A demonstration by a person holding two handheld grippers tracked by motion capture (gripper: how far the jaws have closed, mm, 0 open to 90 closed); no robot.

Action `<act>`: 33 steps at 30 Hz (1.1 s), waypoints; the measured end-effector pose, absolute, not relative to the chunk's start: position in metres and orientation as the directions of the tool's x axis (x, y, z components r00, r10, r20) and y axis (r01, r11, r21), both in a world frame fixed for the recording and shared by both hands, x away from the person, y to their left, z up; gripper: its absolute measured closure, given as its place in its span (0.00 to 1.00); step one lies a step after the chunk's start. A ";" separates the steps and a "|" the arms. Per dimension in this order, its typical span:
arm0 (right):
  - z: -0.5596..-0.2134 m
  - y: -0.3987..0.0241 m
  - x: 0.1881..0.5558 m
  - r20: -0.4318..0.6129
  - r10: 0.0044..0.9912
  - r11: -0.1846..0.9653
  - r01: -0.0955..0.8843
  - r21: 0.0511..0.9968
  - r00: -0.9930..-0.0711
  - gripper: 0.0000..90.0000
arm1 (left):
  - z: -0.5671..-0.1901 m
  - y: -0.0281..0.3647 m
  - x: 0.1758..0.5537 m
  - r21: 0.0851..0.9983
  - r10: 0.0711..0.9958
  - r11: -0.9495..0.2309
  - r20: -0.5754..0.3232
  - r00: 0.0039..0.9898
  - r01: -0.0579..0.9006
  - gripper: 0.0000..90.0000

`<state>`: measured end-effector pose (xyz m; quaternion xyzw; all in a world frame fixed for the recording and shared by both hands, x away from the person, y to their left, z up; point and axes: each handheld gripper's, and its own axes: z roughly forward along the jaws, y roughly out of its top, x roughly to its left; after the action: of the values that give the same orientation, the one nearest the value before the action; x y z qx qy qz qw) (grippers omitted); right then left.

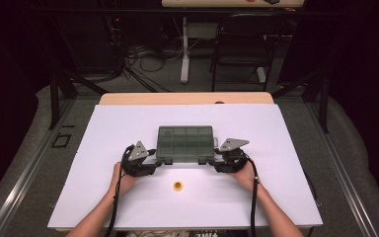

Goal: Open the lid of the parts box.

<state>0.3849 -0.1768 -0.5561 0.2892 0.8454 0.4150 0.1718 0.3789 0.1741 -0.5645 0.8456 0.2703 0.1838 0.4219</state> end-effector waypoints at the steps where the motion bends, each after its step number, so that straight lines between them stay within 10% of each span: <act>1: -0.556 -0.177 0.385 -0.050 0.632 0.488 0.346 0.801 -0.774 0.51 | -0.565 0.174 0.379 0.813 0.612 -0.497 0.082 0.786 0.302 0.52; 33: -0.555 -0.177 0.385 -0.033 0.640 0.468 0.356 0.809 -0.767 0.53 | -0.564 0.173 0.379 0.804 0.623 -0.500 0.075 0.778 0.323 0.54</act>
<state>0.3850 -0.1767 -0.5550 0.2965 0.8399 0.4221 0.1685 0.3787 0.1725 -0.5641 0.8468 0.2793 0.1810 0.4150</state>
